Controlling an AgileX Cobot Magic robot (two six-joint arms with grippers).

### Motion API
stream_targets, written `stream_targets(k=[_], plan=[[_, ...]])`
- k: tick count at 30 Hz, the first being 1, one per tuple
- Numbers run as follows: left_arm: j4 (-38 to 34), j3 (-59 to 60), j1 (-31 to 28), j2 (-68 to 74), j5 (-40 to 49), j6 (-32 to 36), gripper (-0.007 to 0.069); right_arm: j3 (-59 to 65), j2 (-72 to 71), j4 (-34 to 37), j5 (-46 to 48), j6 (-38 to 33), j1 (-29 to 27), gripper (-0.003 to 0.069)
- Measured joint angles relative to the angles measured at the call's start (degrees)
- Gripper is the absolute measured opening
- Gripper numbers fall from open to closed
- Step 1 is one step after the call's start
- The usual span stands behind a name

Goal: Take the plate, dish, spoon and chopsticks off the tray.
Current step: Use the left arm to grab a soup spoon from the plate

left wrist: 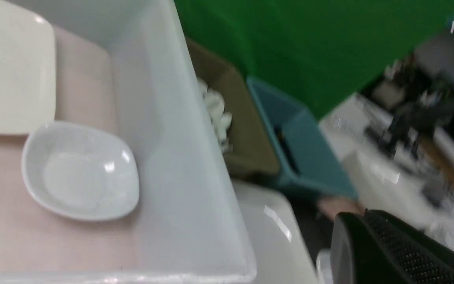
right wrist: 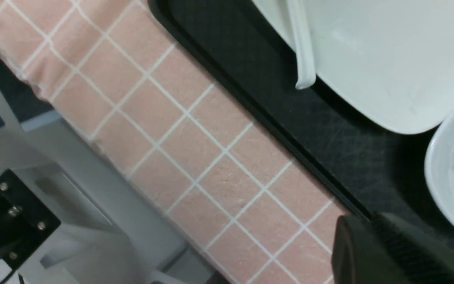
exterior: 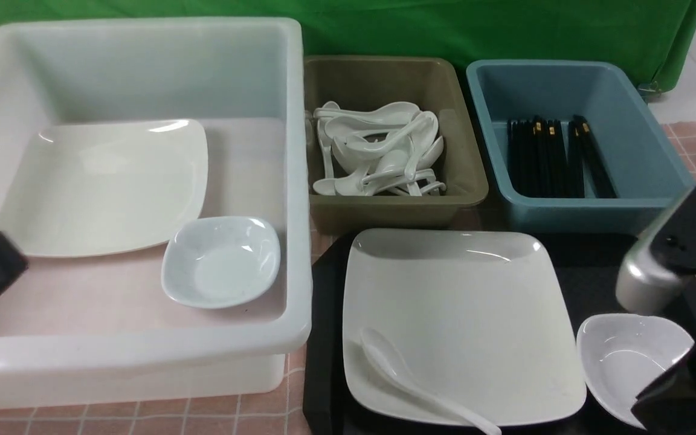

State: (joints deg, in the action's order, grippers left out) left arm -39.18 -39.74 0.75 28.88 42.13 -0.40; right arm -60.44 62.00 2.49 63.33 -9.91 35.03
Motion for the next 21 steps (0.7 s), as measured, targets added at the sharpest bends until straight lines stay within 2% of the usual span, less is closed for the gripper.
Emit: stream_targets(k=[2,3,4,5,6,8,10,12,17,20,21], plan=[[-1.8,-8.5,0.0,11.5,11.7,7.6,0.0004,0.8,-1.9,0.0,0.1,0.6,0.0,0.0108],[-1.8,-9.3,0.0,12.6,12.8,8.4,0.0004,0.9,-1.9,0.0,0.1,0.5,0.0,0.0108],[-5.5,-14.3,0.0,21.1,20.8,14.4,0.0004,1.7,-3.7,0.0,0.4,0.9,0.0,0.0111],[-6.0,-14.9,0.0,22.1,20.8,14.4,0.0004,1.9,-3.8,0.0,0.5,0.9,0.0,0.0112],[-10.6,-18.2,0.2,30.4,24.7,18.6,0.0004,3.1,-5.6,-0.1,1.2,2.1,0.0,0.0113],[-14.5,-20.7,1.9,37.3,25.7,21.6,0.0004,4.5,-8.3,-0.1,1.4,3.7,0.0,0.0115],[-14.6,-22.2,5.1,40.9,25.7,22.8,0.0004,5.6,-10.9,-0.1,1.4,4.9,0.0,0.0118],[-12.4,-24.0,10.4,45.1,26.0,22.9,0.0004,7.1,-14.1,-0.1,1.4,5.8,0.0,0.012],[-1.1,-30.9,25.5,55.4,27.4,19.1,0.0022,9.5,-21.6,-0.1,1.4,9.9,-0.1,0.0124],[5.3,-35.5,31.4,61.5,27.4,18.2,0.0058,9.9,-23.1,-0.1,1.4,10.4,-0.1,0.0125],[5.7,-36.2,31.7,62.5,27.4,18.2,0.0062,9.9,-23.1,-0.1,1.4,10.4,-0.1,0.0125]])
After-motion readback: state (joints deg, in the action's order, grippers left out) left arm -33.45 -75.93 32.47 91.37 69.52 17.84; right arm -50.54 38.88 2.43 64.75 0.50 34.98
